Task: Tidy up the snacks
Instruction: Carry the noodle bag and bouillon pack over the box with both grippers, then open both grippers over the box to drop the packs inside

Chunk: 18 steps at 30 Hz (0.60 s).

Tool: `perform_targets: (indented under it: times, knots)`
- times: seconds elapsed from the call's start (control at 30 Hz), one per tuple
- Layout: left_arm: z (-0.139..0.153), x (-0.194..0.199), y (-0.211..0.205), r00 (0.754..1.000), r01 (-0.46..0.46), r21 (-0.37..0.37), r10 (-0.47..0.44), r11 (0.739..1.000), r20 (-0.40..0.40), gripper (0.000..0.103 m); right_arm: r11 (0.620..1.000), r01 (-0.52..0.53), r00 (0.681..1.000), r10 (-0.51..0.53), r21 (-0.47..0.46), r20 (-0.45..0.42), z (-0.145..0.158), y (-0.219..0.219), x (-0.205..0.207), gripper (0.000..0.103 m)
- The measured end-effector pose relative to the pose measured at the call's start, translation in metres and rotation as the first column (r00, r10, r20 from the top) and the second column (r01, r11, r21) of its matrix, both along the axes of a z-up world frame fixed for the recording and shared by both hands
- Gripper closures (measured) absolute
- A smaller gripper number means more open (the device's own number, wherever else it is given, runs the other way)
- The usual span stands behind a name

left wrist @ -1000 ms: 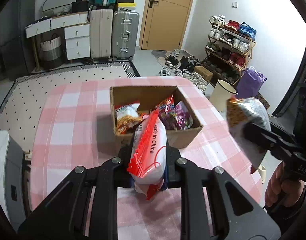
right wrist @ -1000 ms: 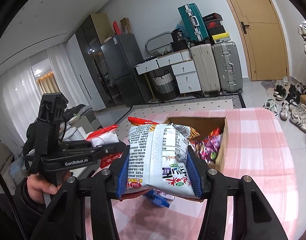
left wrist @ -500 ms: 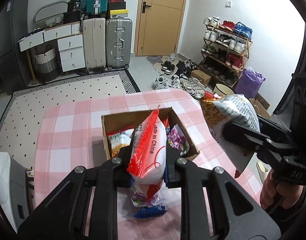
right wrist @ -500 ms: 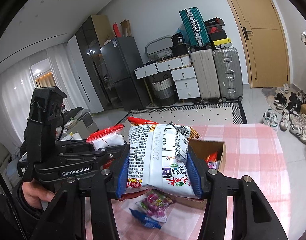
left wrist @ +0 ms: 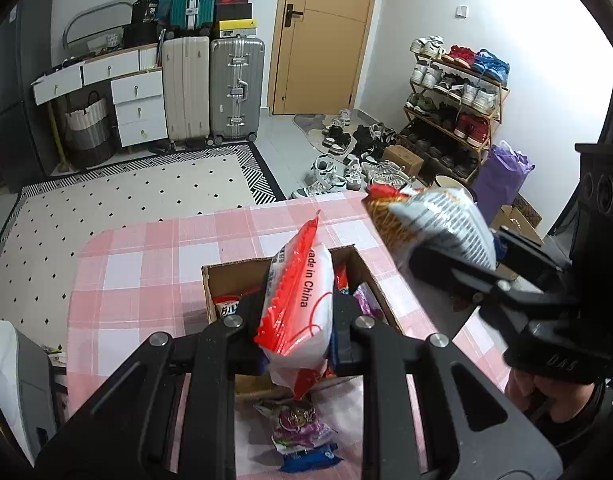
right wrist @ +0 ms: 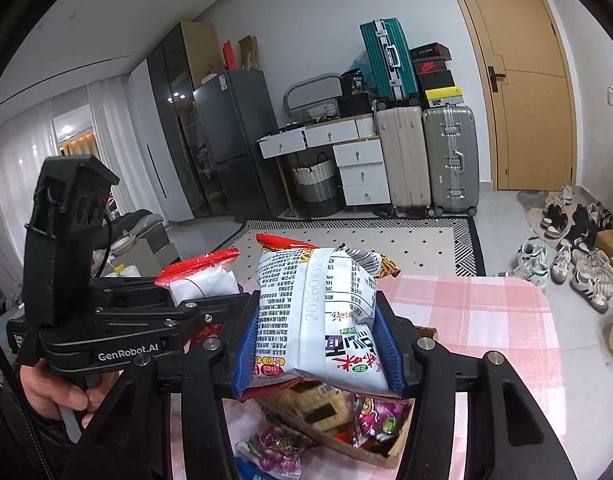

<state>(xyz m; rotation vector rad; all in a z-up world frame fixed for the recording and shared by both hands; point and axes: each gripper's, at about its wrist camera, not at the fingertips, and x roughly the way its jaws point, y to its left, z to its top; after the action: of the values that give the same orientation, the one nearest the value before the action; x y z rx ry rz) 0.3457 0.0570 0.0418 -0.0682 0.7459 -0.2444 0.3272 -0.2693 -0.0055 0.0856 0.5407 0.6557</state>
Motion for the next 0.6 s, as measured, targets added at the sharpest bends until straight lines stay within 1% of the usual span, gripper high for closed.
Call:
perform_targets:
  times: [0.17,0.43,0.53,0.6]
  knots:
    - [-0.017,0.030,-0.002,0.999,0.012,-0.007,-0.013,1.000,-0.045,0.085,1.000,-0.002,1.000,0.001,-0.020,-0.024,-0.013,0.008,0.022,0.051]
    - [-0.056,0.065,-0.003,0.994,0.021,-0.021,-0.023,1.000,-0.107,0.085,0.998,-0.002,0.996,-0.004,-0.064,-0.094,-0.052,0.016,0.057,0.051]
    - [-0.071,0.076,-0.004,0.990,0.021,-0.027,-0.025,0.999,-0.136,0.085,0.998,0.002,0.994,-0.009,-0.061,-0.112,-0.064,0.017,0.067,0.051]
    - [-0.080,0.083,-0.002,0.988,0.025,-0.048,-0.032,0.999,-0.150,0.085,0.998,0.010,0.992,-0.018,-0.063,-0.121,-0.070,0.017,0.073,0.051]
